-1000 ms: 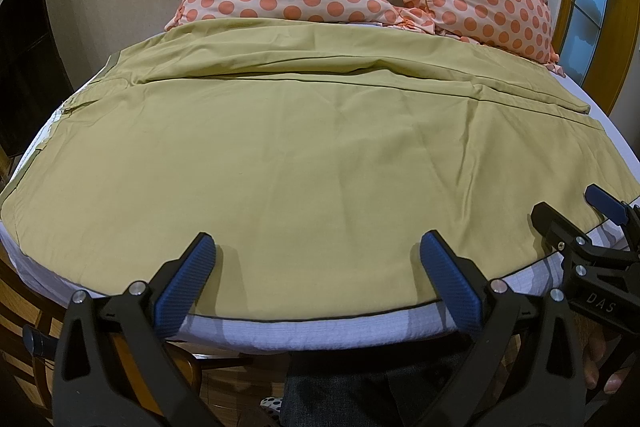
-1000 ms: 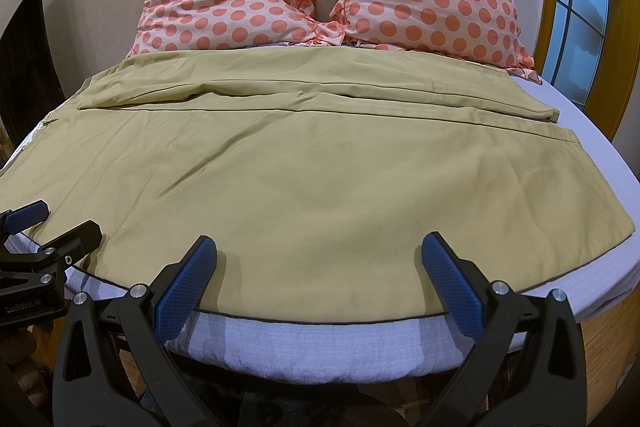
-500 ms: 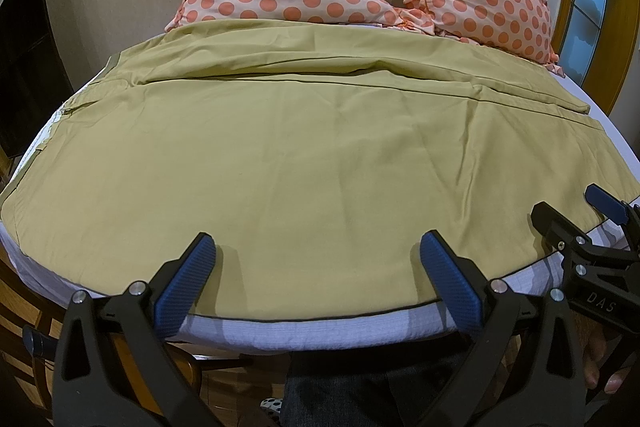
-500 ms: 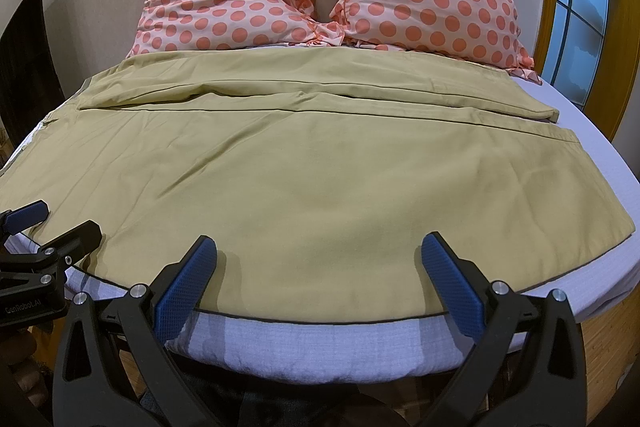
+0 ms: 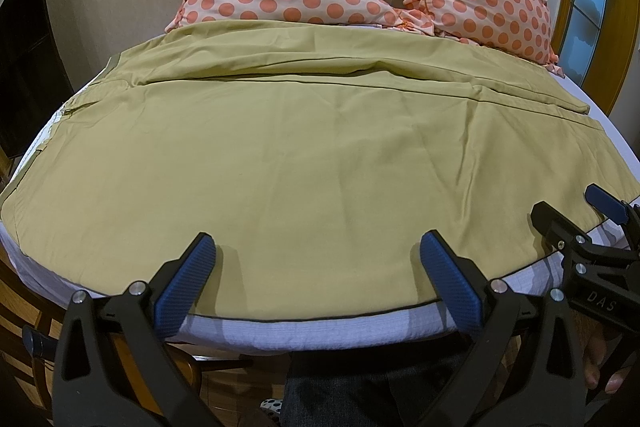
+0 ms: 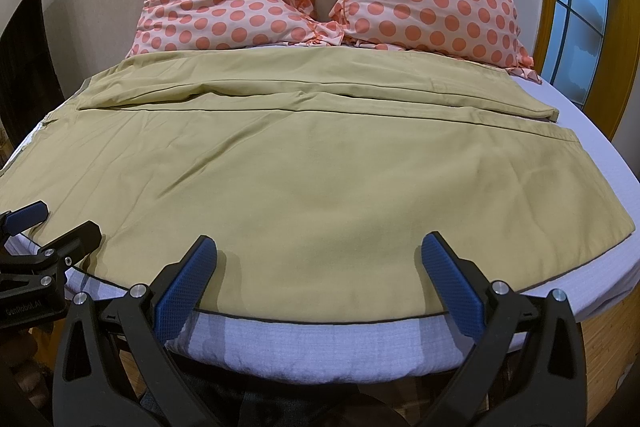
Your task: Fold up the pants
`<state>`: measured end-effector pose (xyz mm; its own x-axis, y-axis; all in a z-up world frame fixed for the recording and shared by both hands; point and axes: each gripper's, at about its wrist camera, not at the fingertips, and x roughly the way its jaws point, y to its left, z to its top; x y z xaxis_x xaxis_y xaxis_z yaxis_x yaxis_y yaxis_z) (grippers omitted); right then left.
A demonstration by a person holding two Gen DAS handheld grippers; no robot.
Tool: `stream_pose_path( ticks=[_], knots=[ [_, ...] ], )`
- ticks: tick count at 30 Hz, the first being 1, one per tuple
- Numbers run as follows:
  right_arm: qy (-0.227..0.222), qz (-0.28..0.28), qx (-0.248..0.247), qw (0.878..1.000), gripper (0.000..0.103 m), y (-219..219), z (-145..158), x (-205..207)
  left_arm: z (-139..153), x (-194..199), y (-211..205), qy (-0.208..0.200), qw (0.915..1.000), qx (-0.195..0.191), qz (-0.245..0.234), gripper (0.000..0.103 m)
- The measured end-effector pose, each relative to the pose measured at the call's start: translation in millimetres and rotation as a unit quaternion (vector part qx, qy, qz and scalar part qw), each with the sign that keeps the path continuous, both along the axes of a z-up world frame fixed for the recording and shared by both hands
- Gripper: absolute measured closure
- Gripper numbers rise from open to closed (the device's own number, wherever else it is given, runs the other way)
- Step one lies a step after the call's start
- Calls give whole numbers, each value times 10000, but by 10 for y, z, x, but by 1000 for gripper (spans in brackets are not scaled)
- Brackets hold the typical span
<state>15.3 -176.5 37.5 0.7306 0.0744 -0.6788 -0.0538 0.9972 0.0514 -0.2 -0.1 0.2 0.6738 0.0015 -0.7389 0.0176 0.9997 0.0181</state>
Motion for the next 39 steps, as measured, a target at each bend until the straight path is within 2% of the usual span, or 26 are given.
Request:
stream_pose_path(
  ticks=[21, 23, 25, 28, 30, 32, 34, 35, 36, 39],
  knots=[
    [71, 90, -23, 9999, 1, -41, -47, -14, 31, -20, 4, 58, 10000, 11, -65, 2],
    [207, 288, 0, 9994, 1, -76, -31, 62, 32, -43, 8, -4, 9999, 22, -128, 2],
    [410, 258, 141, 9987, 1, -190, 34, 151, 38, -40, 14, -28, 9998, 36, -187, 2],
    [379, -287, 414, 9980, 1, -650, 332, 485, 101, 20, 13, -59, 9996, 178, -221, 2],
    [369, -755, 551, 9949, 1, -1002, 517, 828, 226, 67, 49, -318, 9991, 195, -203, 2],
    [507, -1233, 576, 9894, 10, -1281, 601, 1166, 350, 126, 101, -504, 9985, 99, -191, 2],
    [833, -1819, 780, 9767, 34, -1649, 641, 1707, 449, 202, 155, -672, 9975, -30, -197, 2],
    [952, -1996, 862, 9714, 36, -1756, 633, 1888, 494, 253, 182, -753, 9970, -75, -188, 2],
    [1174, -2356, 1049, 9590, 37, -1961, 590, 2218, 517, 284, 197, -798, 9966, -96, -175, 2],
    [1470, -3001, 1253, 9342, 41, -2296, 431, 2751, 572, 407, 257, -963, 9950, -202, -140, 2]
  ],
)
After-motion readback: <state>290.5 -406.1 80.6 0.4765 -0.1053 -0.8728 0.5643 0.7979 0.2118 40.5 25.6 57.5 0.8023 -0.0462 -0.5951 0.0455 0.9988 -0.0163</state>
